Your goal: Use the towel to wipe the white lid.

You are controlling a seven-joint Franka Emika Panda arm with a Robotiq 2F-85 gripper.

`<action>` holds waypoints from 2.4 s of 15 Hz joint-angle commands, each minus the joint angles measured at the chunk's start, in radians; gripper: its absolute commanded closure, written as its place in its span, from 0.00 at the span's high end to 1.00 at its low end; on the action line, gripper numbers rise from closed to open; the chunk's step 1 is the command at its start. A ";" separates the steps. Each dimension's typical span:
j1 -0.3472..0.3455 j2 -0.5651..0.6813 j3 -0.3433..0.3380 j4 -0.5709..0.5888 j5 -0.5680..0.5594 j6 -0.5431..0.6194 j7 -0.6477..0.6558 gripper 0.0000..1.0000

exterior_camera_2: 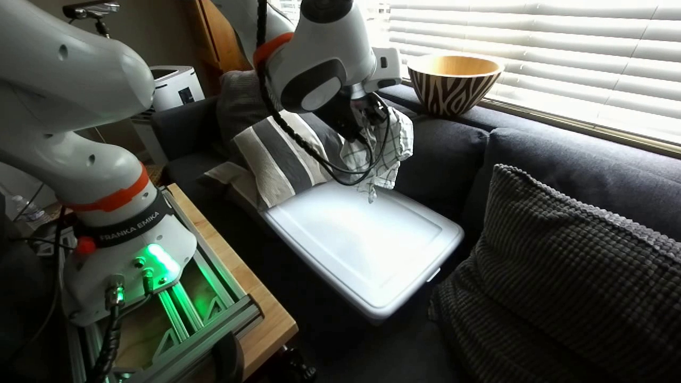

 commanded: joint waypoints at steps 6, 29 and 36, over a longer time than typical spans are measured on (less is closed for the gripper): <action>0.610 -0.415 -0.314 0.108 0.310 0.029 0.225 0.04; 1.725 0.229 -1.196 0.801 0.274 -0.357 0.565 0.57; 1.686 -0.044 -1.226 0.484 0.528 -0.426 0.365 1.00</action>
